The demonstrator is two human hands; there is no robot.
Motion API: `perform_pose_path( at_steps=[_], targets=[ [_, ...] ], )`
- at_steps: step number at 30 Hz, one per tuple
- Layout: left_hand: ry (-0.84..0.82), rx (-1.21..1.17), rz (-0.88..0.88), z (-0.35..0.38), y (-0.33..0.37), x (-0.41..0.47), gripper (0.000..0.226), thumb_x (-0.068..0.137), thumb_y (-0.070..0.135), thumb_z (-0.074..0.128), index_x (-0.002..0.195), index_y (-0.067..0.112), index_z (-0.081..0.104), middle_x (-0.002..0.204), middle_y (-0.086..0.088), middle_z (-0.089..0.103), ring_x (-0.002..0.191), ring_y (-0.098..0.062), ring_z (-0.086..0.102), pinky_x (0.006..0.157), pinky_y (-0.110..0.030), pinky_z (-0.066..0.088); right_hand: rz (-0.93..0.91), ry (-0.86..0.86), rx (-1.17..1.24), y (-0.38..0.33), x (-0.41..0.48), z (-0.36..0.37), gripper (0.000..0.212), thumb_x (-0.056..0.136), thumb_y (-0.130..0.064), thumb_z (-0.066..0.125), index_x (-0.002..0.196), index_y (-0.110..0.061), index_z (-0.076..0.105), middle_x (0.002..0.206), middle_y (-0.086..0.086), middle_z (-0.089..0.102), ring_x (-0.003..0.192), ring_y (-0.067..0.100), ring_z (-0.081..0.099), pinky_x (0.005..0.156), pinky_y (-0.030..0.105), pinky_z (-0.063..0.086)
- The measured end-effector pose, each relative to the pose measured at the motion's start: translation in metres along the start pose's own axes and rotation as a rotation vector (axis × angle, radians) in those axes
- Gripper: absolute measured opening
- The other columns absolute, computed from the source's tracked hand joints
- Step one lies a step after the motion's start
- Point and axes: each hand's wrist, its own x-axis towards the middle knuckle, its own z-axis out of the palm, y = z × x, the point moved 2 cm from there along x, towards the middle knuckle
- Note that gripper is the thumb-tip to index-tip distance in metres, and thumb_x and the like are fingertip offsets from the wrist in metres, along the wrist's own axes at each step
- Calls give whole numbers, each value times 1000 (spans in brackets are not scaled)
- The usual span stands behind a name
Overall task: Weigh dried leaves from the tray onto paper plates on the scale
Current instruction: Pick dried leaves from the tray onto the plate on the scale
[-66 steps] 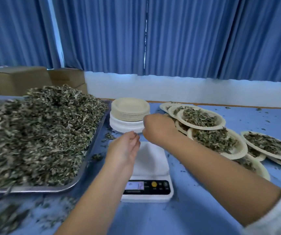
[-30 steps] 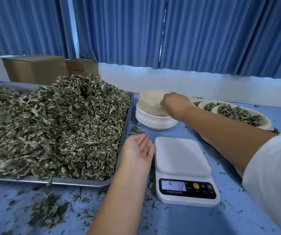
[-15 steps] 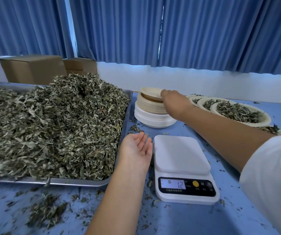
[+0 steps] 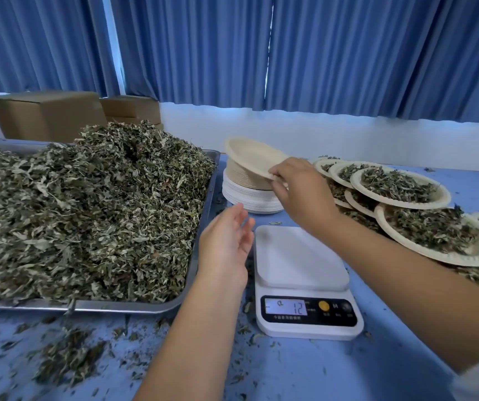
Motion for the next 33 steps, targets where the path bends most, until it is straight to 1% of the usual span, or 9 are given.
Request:
perform_pose_path(
  at_steps=[5, 9, 12, 14, 17, 20, 24, 28, 33],
  targets=[
    [-50, 233, 359, 5, -2, -12, 4, 87, 24, 67, 89, 20, 69, 81, 7, 70, 80, -6, 66, 60, -17, 48, 56, 46, 249, -21, -52, -22, 9, 89, -12, 65, 94, -6, 70, 85, 1, 61, 85, 21, 57, 76, 39, 51],
    [-109, 325, 517, 9, -6, -21, 4, 87, 22, 67, 85, 23, 71, 77, 9, 70, 76, -4, 66, 61, -15, 47, 83, 84, 321, -18, -74, -35, 4, 87, -10, 68, 89, -9, 71, 76, -17, 50, 76, 9, 51, 71, 17, 48],
    [-163, 365, 579, 12, -10, -25, 10, 88, 16, 65, 84, 23, 71, 77, 7, 71, 74, -3, 66, 61, -14, 47, 105, 91, 355, -11, -85, -40, 2, 87, -12, 68, 87, -11, 70, 76, -20, 49, 75, -2, 49, 67, 5, 38],
    [-196, 402, 607, 15, -14, -28, 11, 87, 12, 64, 86, 21, 71, 76, 6, 72, 73, -2, 67, 61, -12, 48, 120, 100, 379, -7, -91, -40, 2, 87, -12, 68, 85, -11, 69, 76, -20, 50, 75, -2, 50, 67, 9, 40],
    [-209, 514, 653, 16, -21, -30, 13, 87, 12, 64, 82, 21, 70, 74, 5, 71, 71, -2, 65, 62, -11, 46, 140, 86, 398, -1, -97, -39, 2, 87, -12, 68, 87, -10, 69, 76, -13, 53, 77, 7, 51, 67, 25, 47],
    [-214, 563, 655, 16, -24, -30, 16, 86, 9, 62, 77, 21, 69, 69, 7, 69, 67, -3, 64, 61, -11, 46, 147, 52, 418, -1, -102, -37, 3, 88, -12, 67, 90, -11, 70, 79, -9, 55, 79, 11, 52, 68, 28, 46],
    [-209, 566, 670, 13, -25, -31, 18, 84, 4, 60, 74, 18, 67, 64, 8, 66, 62, -2, 62, 58, -10, 46, 142, 9, 430, -4, -109, -33, 7, 89, -9, 63, 92, -13, 68, 84, -4, 57, 83, 17, 55, 76, 40, 52],
    [-227, 565, 674, 13, -26, -32, 19, 84, 1, 60, 75, 16, 68, 64, 9, 66, 60, -1, 61, 57, -10, 45, 132, 28, 428, -5, -111, -34, 7, 90, -9, 63, 93, -12, 68, 83, -5, 56, 77, 15, 53, 72, 38, 52],
    [-254, 568, 686, 14, -25, -33, 17, 84, 2, 62, 76, 17, 69, 66, 9, 67, 59, -2, 61, 56, -10, 45, 91, 3, 388, -8, -112, -38, 13, 93, -15, 57, 99, -10, 68, 86, -2, 58, 78, 12, 50, 73, 23, 41]
  ],
)
